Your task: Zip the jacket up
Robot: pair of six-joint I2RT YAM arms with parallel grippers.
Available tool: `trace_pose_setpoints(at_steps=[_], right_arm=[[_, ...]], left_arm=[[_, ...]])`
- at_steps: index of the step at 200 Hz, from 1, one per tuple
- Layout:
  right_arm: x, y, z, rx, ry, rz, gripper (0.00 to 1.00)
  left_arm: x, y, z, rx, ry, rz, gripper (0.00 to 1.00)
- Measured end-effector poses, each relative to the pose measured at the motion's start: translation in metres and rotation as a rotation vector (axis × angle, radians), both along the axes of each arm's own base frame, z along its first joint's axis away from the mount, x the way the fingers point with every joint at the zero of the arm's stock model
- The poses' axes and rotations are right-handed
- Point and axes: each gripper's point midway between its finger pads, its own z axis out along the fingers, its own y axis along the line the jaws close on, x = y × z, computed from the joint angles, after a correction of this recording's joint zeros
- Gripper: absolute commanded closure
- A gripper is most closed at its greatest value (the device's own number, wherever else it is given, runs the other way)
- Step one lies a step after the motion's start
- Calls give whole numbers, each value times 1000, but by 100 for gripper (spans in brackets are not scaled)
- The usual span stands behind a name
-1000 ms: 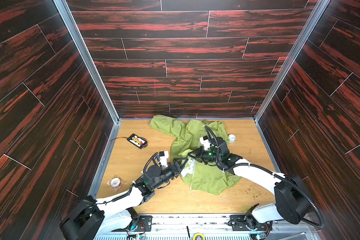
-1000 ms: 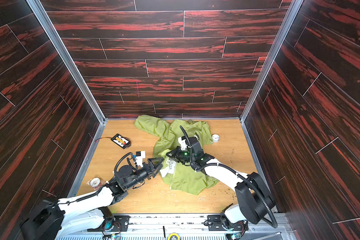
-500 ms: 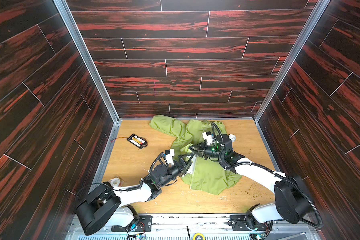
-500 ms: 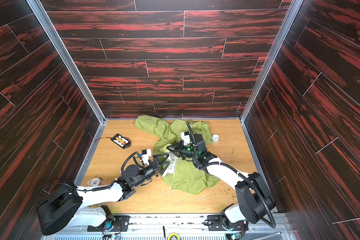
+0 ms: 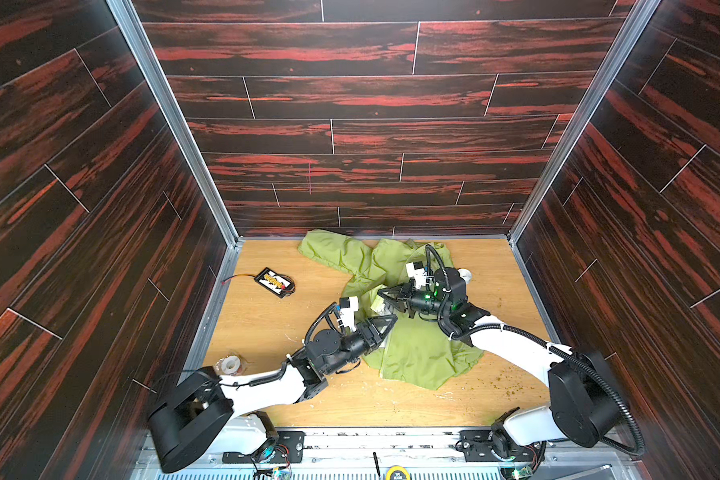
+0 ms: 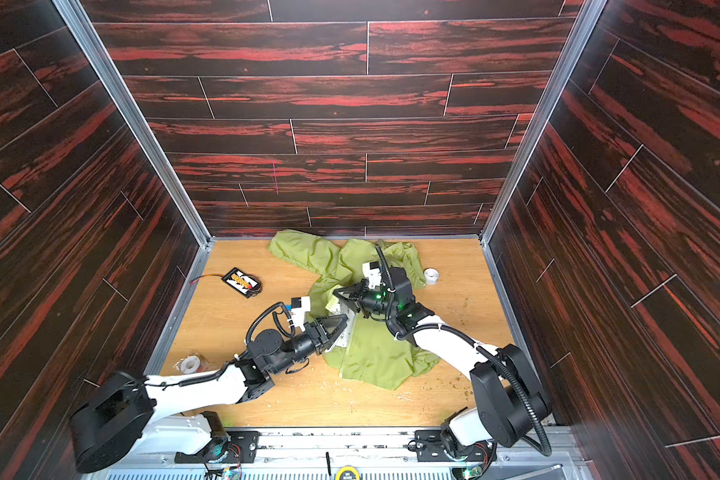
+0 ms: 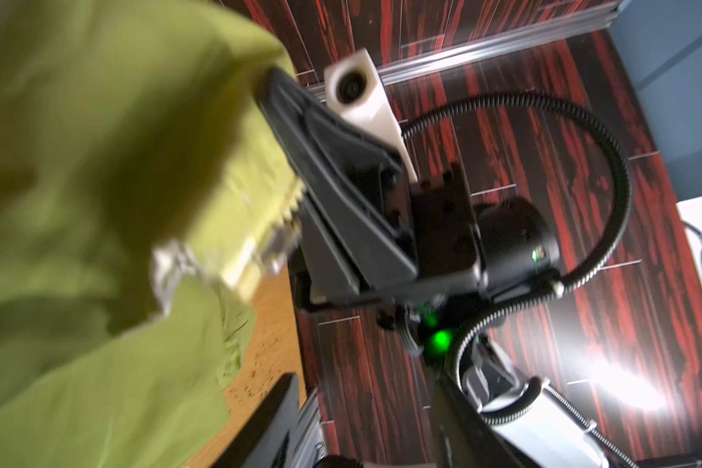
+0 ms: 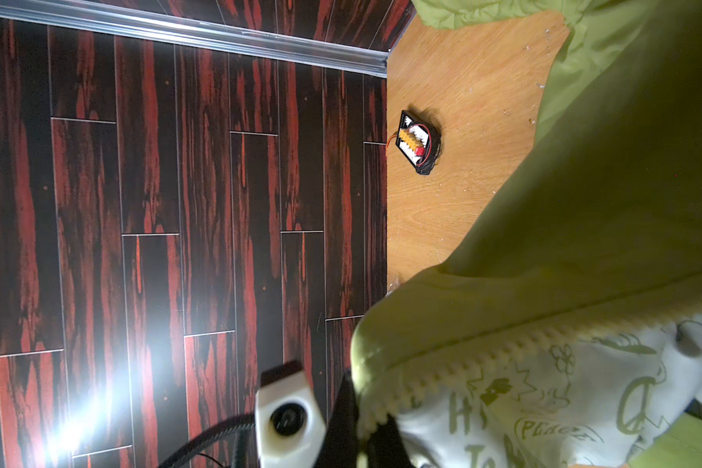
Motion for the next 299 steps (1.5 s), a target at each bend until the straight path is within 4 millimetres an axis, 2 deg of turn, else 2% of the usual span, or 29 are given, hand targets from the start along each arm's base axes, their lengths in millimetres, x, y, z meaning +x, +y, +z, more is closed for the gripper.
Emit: trace_pose_setpoints(at_steps=[11,25,48,61,77,91,113,137,171,190,244,270,299], right_arm=[[2,0,4,1,-4,-3,100],[6,1,14,9,-20,-5,100],[11,3,33,32,-55,-7,100],[12,4,37,37,-62,-7,100],[12,4,37,37,-62,-7,100],[12,4,37,37,-60,-8,100],[12,4,36,37,-56,-8,100],[10,2,30,30,-46,-9,100],[-2,-5,6,1,-1,-8,100],[-9,-10,-8,-17,25,-7,100],[-24,-17,-48,-79,88,-3,100],[-27,-7,-74,-106,126,21,100],[-28,7,-112,-142,183,41,100]], left_arm=[[-7,-5,-4,27,-6,-18,46],[-11,-13,-20,74,9,-39,48],[-8,-28,-65,168,78,-53,52],[-3,-32,-91,217,112,-44,53],[4,-31,-112,261,136,-14,55],[14,-29,-117,281,129,22,56],[35,-23,-107,282,84,102,60],[58,-2,-107,297,73,214,61],[86,61,-131,366,126,401,62],[97,89,-135,392,143,478,62],[105,120,-115,417,127,566,61],[110,138,-123,435,151,605,61],[106,151,-139,467,186,622,61]])
